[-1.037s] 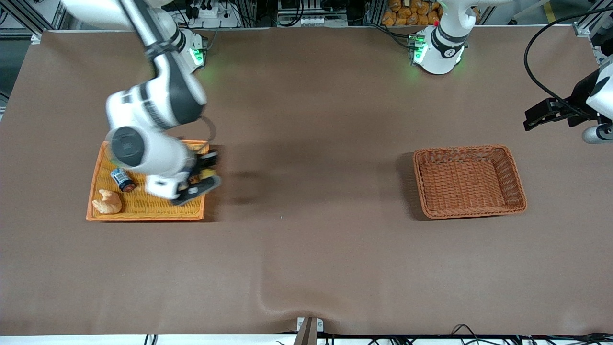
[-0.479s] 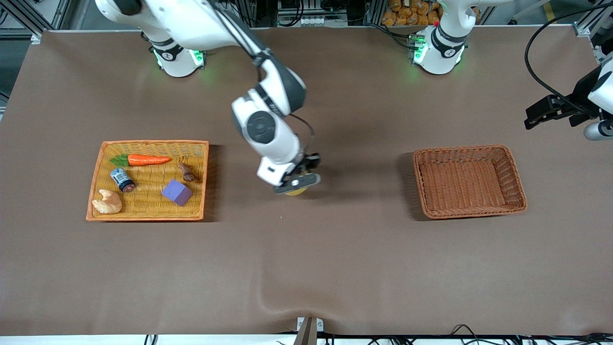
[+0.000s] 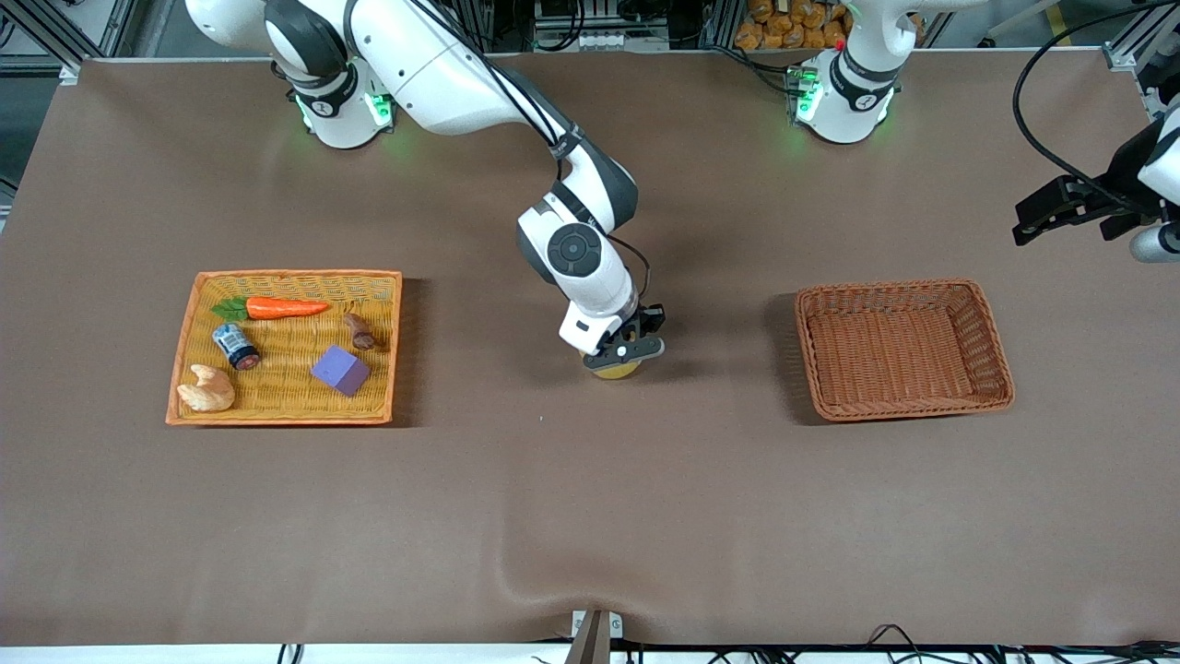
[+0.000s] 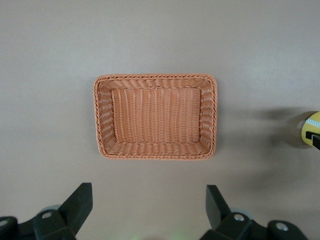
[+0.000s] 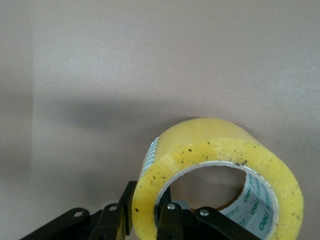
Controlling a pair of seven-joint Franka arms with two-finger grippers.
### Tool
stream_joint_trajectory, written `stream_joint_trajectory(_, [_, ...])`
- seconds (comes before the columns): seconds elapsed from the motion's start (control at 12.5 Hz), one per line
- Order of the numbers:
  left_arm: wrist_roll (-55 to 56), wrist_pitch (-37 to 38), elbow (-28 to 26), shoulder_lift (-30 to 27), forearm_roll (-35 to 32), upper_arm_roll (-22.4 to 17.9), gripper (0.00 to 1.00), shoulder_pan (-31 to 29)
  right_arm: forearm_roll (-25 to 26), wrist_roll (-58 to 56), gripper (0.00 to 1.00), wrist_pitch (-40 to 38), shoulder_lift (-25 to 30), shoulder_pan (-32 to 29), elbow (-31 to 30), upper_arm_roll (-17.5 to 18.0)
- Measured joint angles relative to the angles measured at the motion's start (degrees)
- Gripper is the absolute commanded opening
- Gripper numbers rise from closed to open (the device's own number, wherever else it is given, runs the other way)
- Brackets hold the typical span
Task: Transfer tape with both arms
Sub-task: 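Grasp the tape roll with the right gripper and lift it off the tray, then set the tape on the table while the left gripper reaches toward it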
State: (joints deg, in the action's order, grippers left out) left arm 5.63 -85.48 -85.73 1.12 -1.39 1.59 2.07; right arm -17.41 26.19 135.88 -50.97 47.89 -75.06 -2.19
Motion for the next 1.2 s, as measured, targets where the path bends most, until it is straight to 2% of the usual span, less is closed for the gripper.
stream_joint_trajectory(0.32, [-0.1,-1.6,0.1,0.7,0.0,1.0,1.00,0.6,-0.2,0.1,1.00,-0.5,0.6,-0.4,2.1,-0.9])
stream_joint_trajectory(0.48, [-0.1,-2.9,0.1,1.7,0.0,2.7,1.00,0.8,-0.2,-0.2,1.00,-6.3,3.5,-2.0,3.5,-1.5])
stream_joint_trajectory(0.72, [-0.1,-3.6,0.1,2.4,0.0,3.2,1.00,1.0,-0.2,-1.8,1.00,-18.8,14.3,-9.1,4.3,-1.8])
stream_joint_trajectory(0.88, [-0.1,-5.7,0.1,3.7,0.1,3.4,1.00,1.9,-0.2,-2.1,1.00,-22.3,21.5,-13.1,1.3,-2.0])
stream_joint_trajectory(1.04, [-0.1,-9.5,0.0,7.5,0.2,3.7,1.00,6.3,-0.2,-3.2,1.00,-23.6,27.4,-16.9,-4.1,-2.1])
stream_joint_trajectory(1.2, [0.1,-12.6,-0.2,12.9,0.2,4.0,1.00,12.7,0.5,-5.9,1.00,-29.3,32.1,-21.2,-6.8,-2.5])
